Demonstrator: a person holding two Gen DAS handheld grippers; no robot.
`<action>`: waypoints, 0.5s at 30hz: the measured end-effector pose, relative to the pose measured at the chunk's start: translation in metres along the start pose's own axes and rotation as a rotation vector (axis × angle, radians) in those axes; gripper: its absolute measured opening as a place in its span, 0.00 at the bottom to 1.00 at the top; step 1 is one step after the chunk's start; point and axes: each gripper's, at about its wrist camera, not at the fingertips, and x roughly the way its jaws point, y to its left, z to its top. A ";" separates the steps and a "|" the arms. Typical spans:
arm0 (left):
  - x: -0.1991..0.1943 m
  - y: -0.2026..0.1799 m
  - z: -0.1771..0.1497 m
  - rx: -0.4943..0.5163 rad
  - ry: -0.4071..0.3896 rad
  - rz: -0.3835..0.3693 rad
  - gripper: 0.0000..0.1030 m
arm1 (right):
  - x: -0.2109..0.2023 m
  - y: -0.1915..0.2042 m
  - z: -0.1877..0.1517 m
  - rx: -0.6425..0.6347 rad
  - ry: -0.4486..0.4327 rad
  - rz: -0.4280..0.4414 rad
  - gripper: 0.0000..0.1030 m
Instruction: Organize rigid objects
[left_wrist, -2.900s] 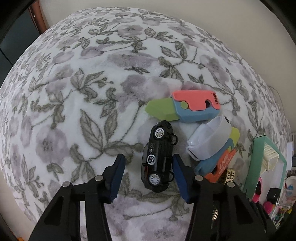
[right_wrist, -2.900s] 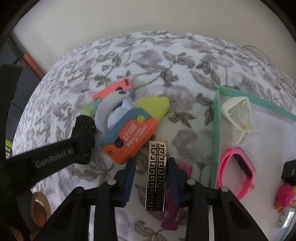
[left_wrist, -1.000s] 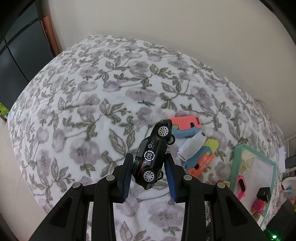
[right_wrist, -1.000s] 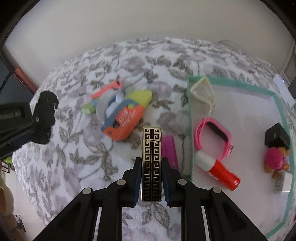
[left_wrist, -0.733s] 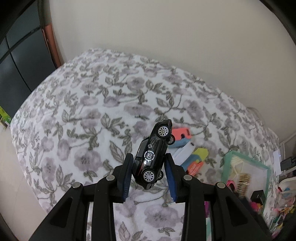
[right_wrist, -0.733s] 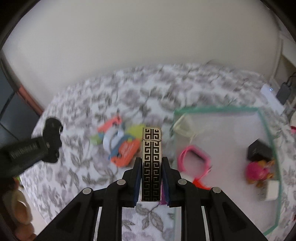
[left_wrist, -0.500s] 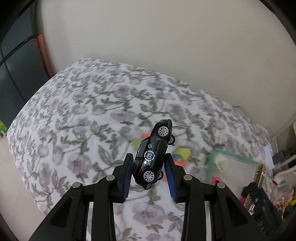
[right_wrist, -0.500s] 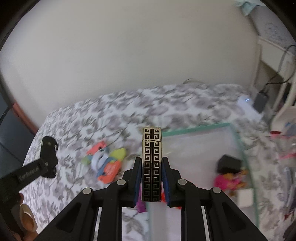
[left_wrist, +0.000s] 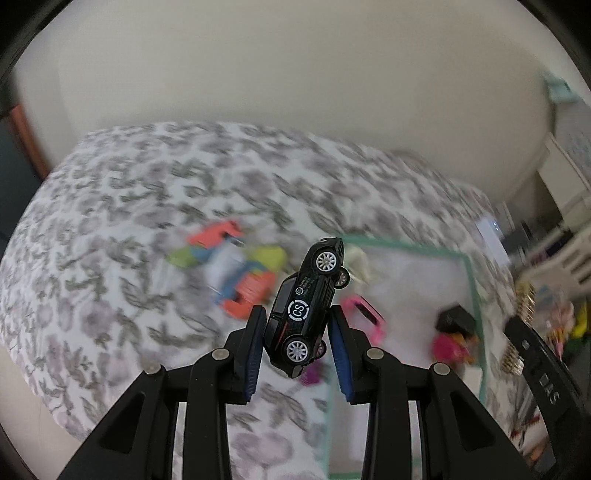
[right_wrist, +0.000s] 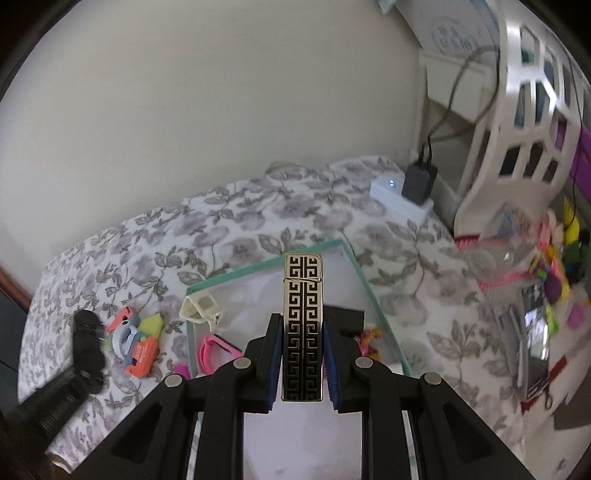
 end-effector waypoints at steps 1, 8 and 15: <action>0.004 -0.007 -0.003 0.017 0.018 -0.011 0.35 | 0.004 -0.002 -0.001 0.004 0.014 -0.008 0.21; 0.037 -0.033 -0.022 0.071 0.161 -0.071 0.35 | 0.033 -0.018 -0.019 0.024 0.129 -0.044 0.21; 0.054 -0.045 -0.038 0.107 0.240 -0.072 0.35 | 0.065 -0.028 -0.040 0.054 0.258 -0.050 0.22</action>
